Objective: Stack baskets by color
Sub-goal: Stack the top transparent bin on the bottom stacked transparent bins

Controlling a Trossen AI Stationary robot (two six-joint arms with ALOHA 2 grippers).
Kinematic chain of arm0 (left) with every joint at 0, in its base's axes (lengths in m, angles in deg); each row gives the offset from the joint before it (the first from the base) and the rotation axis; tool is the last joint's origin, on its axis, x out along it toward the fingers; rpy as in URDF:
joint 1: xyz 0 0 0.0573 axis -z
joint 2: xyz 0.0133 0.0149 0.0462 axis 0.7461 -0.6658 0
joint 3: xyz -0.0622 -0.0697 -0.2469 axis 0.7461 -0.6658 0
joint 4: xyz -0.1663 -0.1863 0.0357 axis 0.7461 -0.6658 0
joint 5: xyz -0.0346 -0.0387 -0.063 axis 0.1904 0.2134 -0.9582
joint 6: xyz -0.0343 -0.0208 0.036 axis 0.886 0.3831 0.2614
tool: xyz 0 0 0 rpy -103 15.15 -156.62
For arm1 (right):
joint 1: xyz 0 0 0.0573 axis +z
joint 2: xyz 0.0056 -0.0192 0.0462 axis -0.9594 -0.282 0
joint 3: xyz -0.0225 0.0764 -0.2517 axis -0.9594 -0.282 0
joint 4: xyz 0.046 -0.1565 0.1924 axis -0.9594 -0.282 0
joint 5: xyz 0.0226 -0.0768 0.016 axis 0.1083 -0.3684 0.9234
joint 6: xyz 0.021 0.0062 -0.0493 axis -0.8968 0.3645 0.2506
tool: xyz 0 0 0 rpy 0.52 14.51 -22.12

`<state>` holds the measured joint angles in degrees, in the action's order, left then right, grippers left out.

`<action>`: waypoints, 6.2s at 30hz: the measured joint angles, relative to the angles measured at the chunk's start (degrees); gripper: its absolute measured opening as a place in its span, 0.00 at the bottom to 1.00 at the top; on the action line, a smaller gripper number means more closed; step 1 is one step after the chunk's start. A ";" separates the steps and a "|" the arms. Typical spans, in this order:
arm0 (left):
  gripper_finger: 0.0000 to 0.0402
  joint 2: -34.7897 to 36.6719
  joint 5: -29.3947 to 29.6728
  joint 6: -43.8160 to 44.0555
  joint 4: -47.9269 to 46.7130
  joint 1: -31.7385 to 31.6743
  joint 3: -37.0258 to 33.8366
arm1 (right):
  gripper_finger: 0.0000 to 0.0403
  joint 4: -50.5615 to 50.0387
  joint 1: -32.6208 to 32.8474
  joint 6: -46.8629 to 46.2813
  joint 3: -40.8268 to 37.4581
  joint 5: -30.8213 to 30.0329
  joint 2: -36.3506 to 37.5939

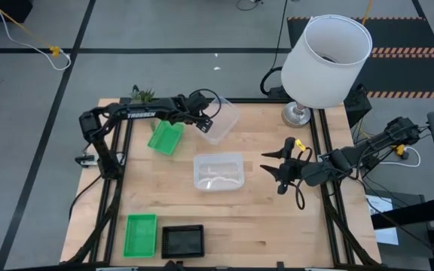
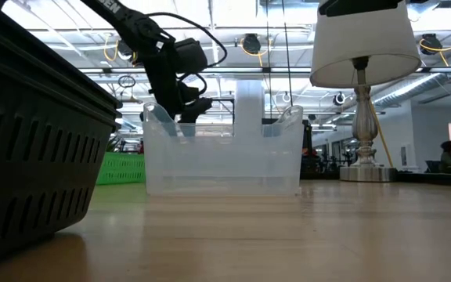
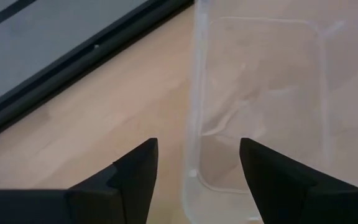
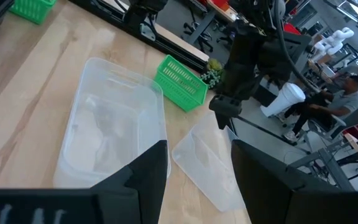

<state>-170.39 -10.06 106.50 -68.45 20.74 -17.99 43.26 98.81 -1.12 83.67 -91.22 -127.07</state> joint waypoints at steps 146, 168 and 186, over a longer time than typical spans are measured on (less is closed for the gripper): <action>0.20 14.83 -11.50 -28.72 -8.79 22.08 0.09 | 0.42 0.04 -1.14 2.85 -1.44 0.08 0.00; 0.02 15.25 -6.31 -26.60 -6.21 25.77 0.01 | 0.42 0.02 -1.16 2.85 -1.44 0.10 0.00; 0.02 16.91 -6.76 -23.55 -4.32 25.90 0.00 | 0.42 -0.01 -1.16 2.85 -1.46 0.09 -0.02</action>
<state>-153.48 -16.81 82.96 -72.78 46.64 -17.99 43.25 97.65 1.73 82.20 -91.13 -127.09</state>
